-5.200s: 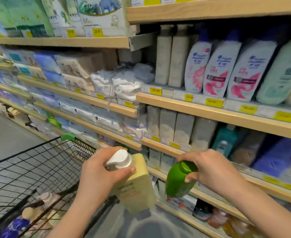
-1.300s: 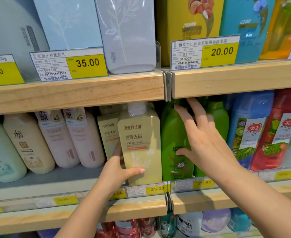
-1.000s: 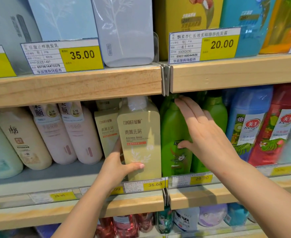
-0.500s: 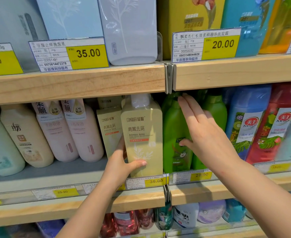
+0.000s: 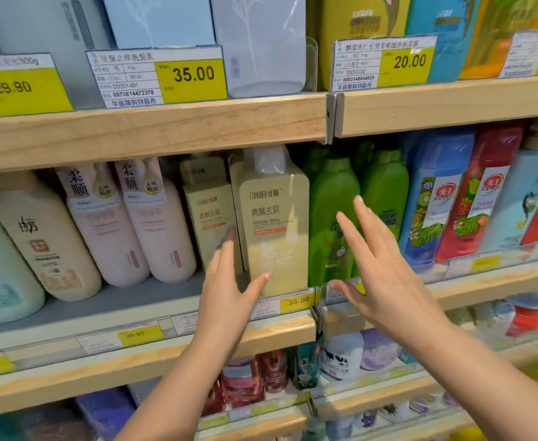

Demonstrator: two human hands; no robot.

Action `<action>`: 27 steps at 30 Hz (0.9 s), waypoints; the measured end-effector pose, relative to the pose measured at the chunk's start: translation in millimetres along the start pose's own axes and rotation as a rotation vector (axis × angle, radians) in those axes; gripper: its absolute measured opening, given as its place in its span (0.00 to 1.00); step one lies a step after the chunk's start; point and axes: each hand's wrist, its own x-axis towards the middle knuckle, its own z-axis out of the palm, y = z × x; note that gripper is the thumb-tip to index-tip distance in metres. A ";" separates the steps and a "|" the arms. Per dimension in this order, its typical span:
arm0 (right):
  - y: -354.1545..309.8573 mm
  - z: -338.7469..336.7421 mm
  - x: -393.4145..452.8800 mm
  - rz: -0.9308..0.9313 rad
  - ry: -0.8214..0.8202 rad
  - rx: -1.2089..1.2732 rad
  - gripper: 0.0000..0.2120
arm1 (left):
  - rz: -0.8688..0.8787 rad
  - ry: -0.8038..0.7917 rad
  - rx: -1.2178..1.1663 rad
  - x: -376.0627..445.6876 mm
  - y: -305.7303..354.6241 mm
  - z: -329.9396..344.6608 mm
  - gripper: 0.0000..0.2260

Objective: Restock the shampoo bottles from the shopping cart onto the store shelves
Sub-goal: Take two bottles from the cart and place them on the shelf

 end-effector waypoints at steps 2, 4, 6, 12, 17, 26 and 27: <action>-6.7 -0.5 -14.2 0.012 -0.041 -0.010 0.42 | 0.068 0.034 0.007 -13.3 -2.0 -7.2 0.30; -14.0 -2.0 -26.4 0.015 -0.087 -0.035 0.42 | 0.102 0.044 -0.011 -27.4 -3.8 -12.7 0.29; -20.2 -2.5 -36.7 0.002 -0.127 -0.057 0.42 | 0.114 0.070 -0.020 -42.9 -6.0 -17.3 0.28; -46.5 -11.5 -63.6 -0.112 -0.196 0.054 0.40 | 0.062 0.174 0.043 -98.7 -13.1 -38.8 0.22; -64.8 -22.1 -118.0 -0.225 -0.256 0.126 0.38 | 0.004 0.226 0.148 -179.7 -5.7 -49.5 0.19; -108.5 -58.4 -213.5 -0.116 -0.543 0.449 0.20 | -0.260 0.232 0.270 -334.4 4.4 -83.1 0.14; -112.9 -59.2 -219.6 -0.085 -0.577 0.484 0.19 | -0.326 0.259 0.240 -347.8 5.3 -86.3 0.14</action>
